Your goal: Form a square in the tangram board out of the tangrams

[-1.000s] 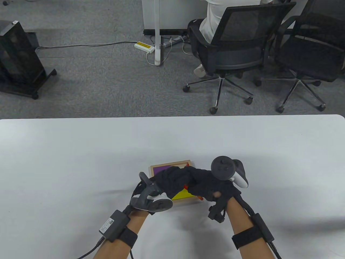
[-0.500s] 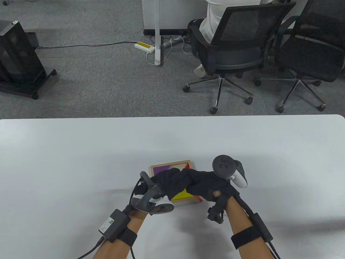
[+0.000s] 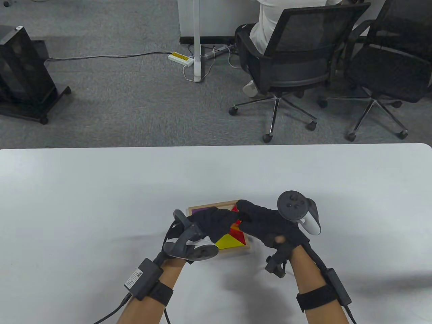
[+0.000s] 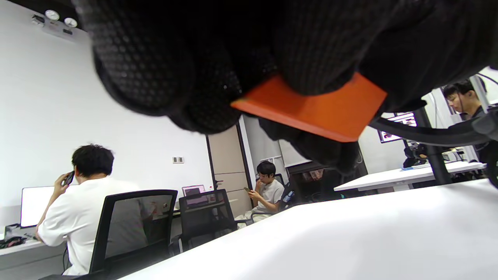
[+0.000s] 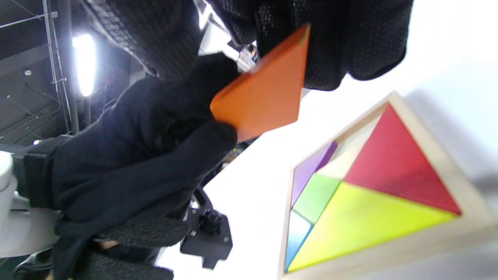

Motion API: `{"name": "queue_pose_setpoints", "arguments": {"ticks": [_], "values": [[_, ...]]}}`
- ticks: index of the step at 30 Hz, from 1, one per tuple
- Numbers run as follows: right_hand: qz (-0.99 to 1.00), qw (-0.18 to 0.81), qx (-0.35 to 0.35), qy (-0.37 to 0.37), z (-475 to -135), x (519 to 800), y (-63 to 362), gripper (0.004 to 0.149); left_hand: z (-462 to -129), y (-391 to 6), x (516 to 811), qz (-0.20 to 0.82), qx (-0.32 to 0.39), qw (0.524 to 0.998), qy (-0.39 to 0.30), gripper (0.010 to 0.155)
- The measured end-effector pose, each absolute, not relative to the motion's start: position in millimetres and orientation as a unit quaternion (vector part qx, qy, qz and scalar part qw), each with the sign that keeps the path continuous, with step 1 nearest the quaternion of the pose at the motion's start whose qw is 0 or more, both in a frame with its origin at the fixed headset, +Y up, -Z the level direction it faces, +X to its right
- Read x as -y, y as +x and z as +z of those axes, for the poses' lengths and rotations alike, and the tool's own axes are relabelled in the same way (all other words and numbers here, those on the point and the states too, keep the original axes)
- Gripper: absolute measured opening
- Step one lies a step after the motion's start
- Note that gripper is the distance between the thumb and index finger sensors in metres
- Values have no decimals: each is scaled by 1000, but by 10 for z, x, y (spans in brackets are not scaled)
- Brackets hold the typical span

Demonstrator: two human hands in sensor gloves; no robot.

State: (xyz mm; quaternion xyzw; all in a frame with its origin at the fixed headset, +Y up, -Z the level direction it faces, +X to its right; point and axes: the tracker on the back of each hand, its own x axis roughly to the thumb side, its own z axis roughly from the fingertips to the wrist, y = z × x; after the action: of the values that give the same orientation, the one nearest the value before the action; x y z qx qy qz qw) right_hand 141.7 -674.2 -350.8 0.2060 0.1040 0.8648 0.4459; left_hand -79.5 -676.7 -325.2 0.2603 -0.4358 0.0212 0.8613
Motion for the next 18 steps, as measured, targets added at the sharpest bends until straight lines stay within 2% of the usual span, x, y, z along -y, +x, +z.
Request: {"name": "queue_pose_setpoints", "arguments": {"ticks": [5, 8, 12, 18], "values": [[881, 433, -56, 184, -3506, 6692, 1527, 76, -3389, -849, 6723, 43, 404, 885, 229, 54], [885, 430, -42, 174, -3508, 6677, 1588, 76, -3499, -870, 6716, 51, 376, 907, 181, 56], [889, 425, -34, 168, -3515, 6675, 1659, 76, -3732, -911, 6765, 69, 301, 948, 82, 55], [893, 419, -34, 162, -3532, 6703, 1720, 76, -3983, -1011, 6881, 120, 198, 972, 37, 52]]}}
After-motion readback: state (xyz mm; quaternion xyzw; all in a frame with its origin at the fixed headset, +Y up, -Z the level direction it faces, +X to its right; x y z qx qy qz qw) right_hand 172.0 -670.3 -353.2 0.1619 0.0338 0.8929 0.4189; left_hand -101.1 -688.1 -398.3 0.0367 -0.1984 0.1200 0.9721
